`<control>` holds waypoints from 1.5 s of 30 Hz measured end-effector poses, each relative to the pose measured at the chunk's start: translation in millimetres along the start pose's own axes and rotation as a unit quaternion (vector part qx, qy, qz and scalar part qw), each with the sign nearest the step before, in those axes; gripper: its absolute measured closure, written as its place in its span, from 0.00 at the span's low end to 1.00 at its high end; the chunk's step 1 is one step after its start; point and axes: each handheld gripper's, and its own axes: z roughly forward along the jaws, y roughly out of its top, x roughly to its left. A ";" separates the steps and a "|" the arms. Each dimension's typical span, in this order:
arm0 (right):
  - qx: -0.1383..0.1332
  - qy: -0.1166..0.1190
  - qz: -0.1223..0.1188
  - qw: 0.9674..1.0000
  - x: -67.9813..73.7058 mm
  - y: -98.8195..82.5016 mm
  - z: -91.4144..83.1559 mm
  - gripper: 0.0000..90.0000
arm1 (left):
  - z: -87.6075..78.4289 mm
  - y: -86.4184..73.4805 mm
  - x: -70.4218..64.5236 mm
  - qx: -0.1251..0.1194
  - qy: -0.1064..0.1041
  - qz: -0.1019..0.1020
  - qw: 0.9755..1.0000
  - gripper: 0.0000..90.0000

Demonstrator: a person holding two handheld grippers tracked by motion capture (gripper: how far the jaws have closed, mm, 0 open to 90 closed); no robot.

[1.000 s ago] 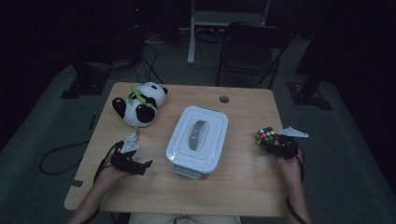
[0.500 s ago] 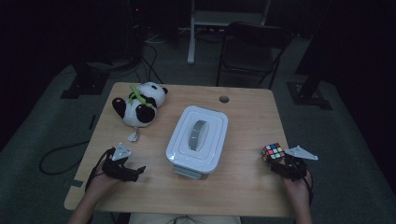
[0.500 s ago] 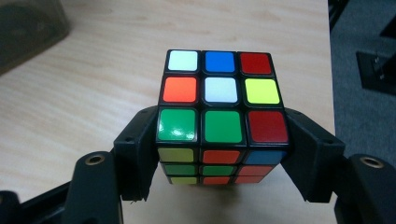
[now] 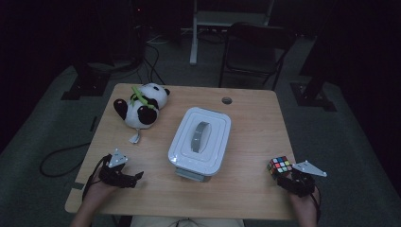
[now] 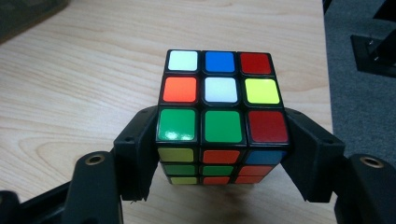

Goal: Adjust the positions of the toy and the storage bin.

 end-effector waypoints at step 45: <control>-0.109 0.103 -0.032 0.988 55.0 67.2 23.5 0.15 | 13.1 -11.8 6.8 0.019 -0.011 -0.015 1.000 0.03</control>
